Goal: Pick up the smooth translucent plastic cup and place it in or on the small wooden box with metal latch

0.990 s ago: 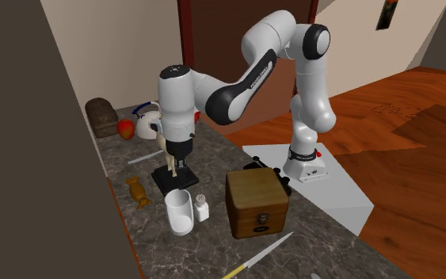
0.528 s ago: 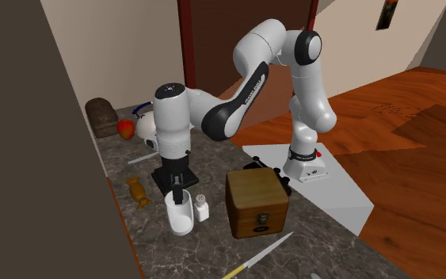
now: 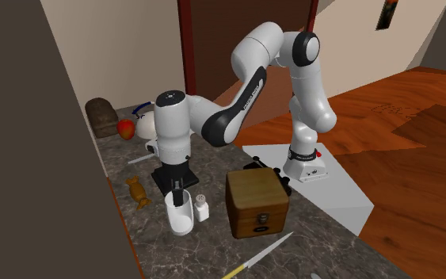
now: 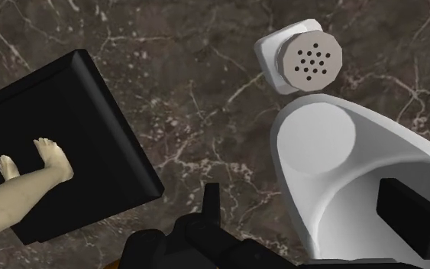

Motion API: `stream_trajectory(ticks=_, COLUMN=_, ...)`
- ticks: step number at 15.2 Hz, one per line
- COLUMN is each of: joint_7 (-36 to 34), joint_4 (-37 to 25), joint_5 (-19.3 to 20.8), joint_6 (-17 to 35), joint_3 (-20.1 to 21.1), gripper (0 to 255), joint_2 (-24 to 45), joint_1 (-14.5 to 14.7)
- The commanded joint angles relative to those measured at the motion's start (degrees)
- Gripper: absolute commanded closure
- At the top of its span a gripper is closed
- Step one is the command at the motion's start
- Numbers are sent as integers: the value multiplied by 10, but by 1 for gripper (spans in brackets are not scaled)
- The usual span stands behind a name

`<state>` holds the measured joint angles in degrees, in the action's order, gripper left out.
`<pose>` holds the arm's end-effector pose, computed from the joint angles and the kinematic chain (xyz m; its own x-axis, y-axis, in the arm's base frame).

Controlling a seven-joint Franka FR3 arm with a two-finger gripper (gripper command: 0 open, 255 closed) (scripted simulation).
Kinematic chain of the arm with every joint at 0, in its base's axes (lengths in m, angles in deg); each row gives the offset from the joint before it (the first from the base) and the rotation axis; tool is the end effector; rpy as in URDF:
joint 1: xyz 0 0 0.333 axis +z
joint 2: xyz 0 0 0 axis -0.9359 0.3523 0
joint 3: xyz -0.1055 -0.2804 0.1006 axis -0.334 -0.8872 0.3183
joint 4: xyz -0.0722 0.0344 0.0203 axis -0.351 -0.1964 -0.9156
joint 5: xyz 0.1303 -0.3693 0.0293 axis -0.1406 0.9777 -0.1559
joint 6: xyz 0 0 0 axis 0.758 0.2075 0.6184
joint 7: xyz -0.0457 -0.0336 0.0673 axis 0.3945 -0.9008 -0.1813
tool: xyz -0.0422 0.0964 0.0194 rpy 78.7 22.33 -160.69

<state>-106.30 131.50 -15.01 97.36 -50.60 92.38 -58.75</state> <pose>0.5454 0.3421 0.3696 0.9878 0.1464 0.0531 0.1443 -0.9886 0.0424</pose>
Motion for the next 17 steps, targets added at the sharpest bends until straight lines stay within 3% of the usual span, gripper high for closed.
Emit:
stream_trajectory(ticks=1, joint_7=0, joint_4=0, joint_5=0, joint_6=0, joint_3=0, gripper=0, joint_2=0, joint_1=0)
stream_trajectory(ticks=2, joint_7=0, joint_4=0, joint_5=0, joint_6=0, joint_3=0, gripper=0, joint_2=0, joint_1=0)
stream_trajectory(ticks=3, joint_7=0, joint_4=0, joint_5=0, joint_6=0, joint_3=0, gripper=255, joint_2=0, joint_1=0)
stream_trajectory(ticks=12, joint_7=0, joint_4=0, joint_5=0, joint_6=0, joint_3=0, gripper=255, joint_2=0, joint_1=0)
stream_trajectory(ticks=17, joint_7=8, joint_4=-18, joint_5=-10, joint_6=-32, joint_3=4, gripper=255, joint_2=-15, joint_1=-2)
